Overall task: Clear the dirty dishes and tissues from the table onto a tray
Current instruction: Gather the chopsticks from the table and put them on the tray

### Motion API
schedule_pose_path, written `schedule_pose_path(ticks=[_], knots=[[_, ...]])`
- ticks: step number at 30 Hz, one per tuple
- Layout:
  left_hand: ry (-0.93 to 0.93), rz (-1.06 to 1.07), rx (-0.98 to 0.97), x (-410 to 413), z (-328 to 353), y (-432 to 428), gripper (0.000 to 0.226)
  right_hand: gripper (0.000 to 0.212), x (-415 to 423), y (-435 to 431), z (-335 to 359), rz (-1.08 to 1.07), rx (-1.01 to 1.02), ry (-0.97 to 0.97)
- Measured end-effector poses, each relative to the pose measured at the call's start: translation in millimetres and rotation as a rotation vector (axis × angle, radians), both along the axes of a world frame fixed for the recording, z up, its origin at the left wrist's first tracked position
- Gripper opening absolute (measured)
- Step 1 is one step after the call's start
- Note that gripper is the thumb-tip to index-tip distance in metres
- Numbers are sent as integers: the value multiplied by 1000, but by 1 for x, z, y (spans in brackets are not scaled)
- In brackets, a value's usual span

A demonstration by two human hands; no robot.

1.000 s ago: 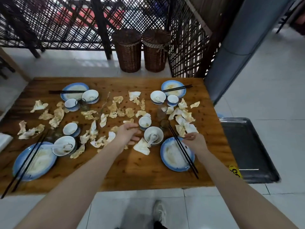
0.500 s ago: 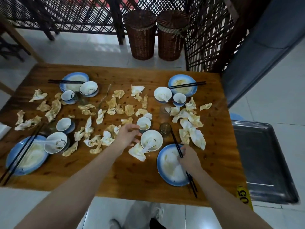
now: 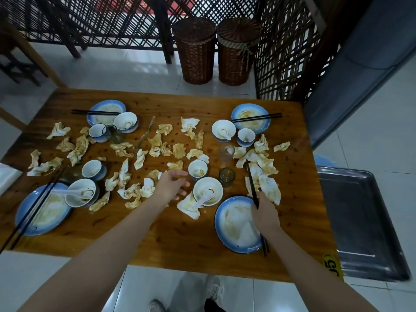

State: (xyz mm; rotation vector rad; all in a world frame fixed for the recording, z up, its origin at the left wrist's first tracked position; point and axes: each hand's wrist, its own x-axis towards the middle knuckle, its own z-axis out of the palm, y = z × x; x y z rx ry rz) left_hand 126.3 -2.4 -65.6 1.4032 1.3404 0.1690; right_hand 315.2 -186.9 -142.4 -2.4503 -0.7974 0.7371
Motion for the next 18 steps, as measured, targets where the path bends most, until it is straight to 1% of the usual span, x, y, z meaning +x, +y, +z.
schedule_pose_path(ticks=[2,6,9,11,14,16,18], knots=[[-13,-13,8,-4,3,-2,20,23,2,3,9,-15,48,21],[-25,-9,3,-18,8,-2,20,30,1,12,31,-43,228,121],[-23,-7,24,-33,14,4,20,26,-7,29,50,-21,355,214],[-12,-2,64,-47,18,9,18,27,-17,45,63,34,399,247],[-18,33,100,-72,22,19,14,36,-40,68,78,85,470,345],[-36,72,125,-94,23,28,18,38,-59,85,88,125,480,376],[-35,127,102,-119,23,38,14,38,-80,104,95,148,470,405]])
